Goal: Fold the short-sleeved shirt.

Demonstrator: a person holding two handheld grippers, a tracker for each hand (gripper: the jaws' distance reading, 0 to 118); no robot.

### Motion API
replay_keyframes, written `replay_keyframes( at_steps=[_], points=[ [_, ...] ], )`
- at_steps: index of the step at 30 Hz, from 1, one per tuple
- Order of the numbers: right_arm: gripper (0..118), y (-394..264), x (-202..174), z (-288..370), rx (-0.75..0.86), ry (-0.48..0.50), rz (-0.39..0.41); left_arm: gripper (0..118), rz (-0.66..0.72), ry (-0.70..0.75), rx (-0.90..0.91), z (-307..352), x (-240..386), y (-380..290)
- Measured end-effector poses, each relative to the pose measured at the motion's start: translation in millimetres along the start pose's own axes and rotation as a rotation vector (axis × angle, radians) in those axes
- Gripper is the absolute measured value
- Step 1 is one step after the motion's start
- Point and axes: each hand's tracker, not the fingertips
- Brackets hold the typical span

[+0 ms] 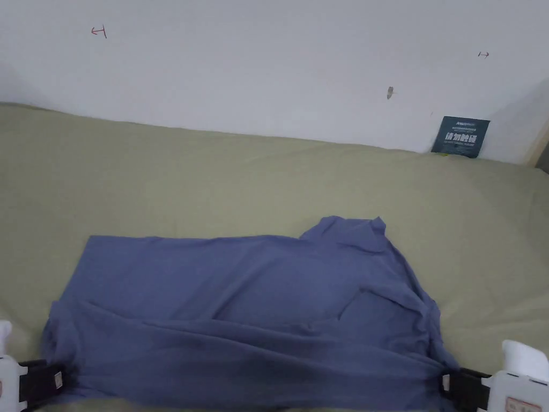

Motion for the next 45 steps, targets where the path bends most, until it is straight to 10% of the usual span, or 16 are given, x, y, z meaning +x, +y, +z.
replay_keyframes(
  at_steps=[31, 40, 43, 45],
  points=[
    [7, -100.5, 42.3, 128.2, -0.27, 0.001, -0.018, 4, 0.014, -0.039, -0.172, 118.0, -45.1, -125.1],
    [8, -91.9, 59.0, 160.0, -0.232, 0.174, -0.207, 20, 0.088, -0.033, -0.124, 153.0, -59.6, -130.2],
    [16, -77.6, 44.9, 190.9, -0.144, 0.185, -0.132, 21, 0.079, -0.016, -0.001, 193.8, -55.8, -117.5],
    [40, -67.8, 30.8, 213.5, -0.089, 0.097, -0.054, 21, 0.04, -0.03, 0.085, 217.3, -44.2, -107.4]
  ],
)
